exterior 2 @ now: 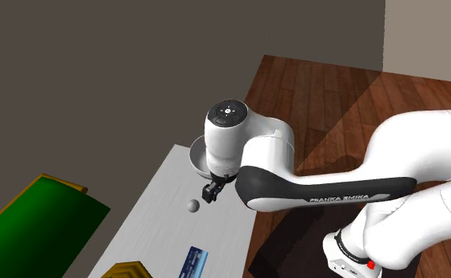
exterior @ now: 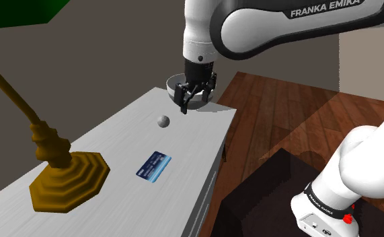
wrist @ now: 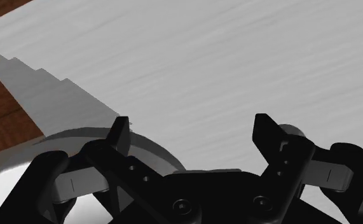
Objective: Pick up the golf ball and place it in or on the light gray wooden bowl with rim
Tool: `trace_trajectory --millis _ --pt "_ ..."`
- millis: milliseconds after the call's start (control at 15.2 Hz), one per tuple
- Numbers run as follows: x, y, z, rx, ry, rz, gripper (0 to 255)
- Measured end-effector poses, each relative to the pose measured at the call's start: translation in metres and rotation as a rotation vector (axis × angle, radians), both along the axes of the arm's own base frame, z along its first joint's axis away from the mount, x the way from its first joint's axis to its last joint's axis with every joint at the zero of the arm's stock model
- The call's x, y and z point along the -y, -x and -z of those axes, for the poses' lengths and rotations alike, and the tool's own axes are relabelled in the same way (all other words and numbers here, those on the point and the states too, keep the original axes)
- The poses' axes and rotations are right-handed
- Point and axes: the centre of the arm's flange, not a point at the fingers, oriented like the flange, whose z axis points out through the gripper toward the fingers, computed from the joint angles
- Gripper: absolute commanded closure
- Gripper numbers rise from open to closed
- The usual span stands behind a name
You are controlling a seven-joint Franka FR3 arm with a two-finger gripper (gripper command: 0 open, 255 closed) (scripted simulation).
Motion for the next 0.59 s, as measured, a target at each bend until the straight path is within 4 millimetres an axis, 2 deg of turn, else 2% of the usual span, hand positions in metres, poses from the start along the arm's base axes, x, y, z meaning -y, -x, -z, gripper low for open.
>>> trace_trajectory --millis 396,594 --pt "-0.078 -0.019 0.000 0.013 -0.010 -0.008 0" --pt "-0.092 -0.025 0.008 0.016 -0.013 -0.008 0"
